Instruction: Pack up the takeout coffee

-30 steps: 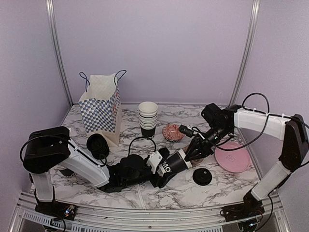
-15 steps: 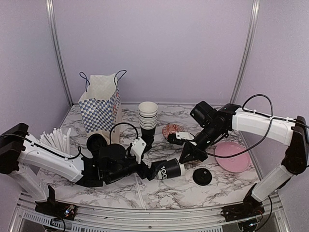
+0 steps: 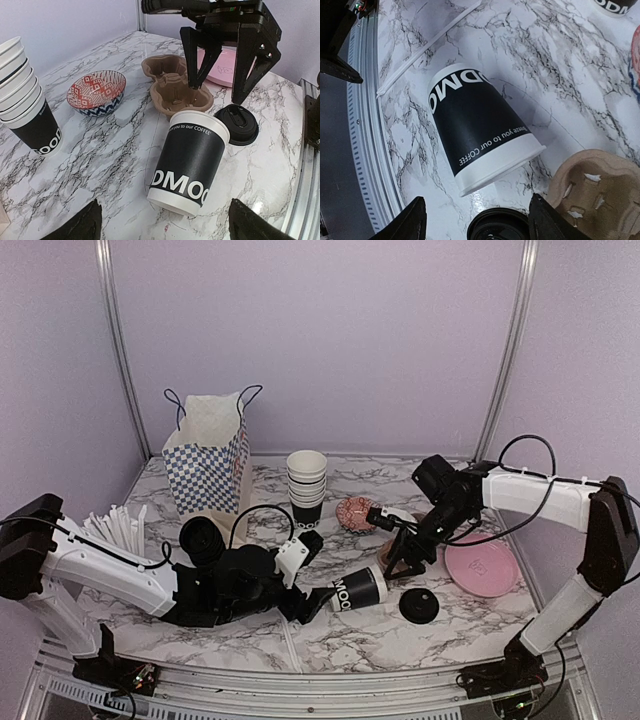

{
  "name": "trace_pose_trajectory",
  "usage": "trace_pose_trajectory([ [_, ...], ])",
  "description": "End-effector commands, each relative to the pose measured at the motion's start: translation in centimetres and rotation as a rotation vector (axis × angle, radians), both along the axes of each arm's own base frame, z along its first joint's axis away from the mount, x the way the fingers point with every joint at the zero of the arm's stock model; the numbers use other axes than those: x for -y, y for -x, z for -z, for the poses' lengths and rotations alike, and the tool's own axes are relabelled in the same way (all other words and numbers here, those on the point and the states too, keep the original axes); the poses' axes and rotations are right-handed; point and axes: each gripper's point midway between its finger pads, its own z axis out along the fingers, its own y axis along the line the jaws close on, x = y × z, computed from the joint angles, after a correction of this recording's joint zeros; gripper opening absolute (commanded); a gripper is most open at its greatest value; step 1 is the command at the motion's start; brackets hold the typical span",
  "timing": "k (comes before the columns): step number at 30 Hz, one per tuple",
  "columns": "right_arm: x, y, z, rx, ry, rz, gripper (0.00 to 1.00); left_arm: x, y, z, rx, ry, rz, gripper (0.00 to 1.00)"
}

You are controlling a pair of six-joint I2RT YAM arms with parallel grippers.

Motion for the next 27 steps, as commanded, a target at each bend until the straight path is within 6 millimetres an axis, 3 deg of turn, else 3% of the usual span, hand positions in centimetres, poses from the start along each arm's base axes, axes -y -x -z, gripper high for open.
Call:
trace_pose_trajectory([
  [1,-1.1,1.7,1.4,-0.147,-0.056,-0.031,0.67,0.3,0.0,-0.2,-0.014,0.004,-0.01,0.88],
  [8,-2.6,1.7,2.9,-0.282,-0.098,-0.053,0.62,-0.6,0.1,-0.4,-0.021,0.014,-0.032,0.87],
  [17,-4.7,2.7,0.6,-0.377,-0.246,-0.152,0.0,-1.6,0.2,-0.9,-0.022,0.032,-0.055,0.86],
  [20,-4.9,3.1,-0.9,-0.294,-0.217,-0.195,0.0,-1.9,0.2,-1.8,-0.013,0.039,-0.061,0.86],
  [23,-4.8,3.5,-1.7,-0.091,-0.093,-0.244,0.0,-2.6,-0.1,-2.8,0.008,0.043,-0.088,0.86],
  [27,-4.4,4.2,-1.2,0.193,0.125,-0.334,0.0,-3.8,-0.8,-4.3,0.04,0.045,-0.143,0.86],
])
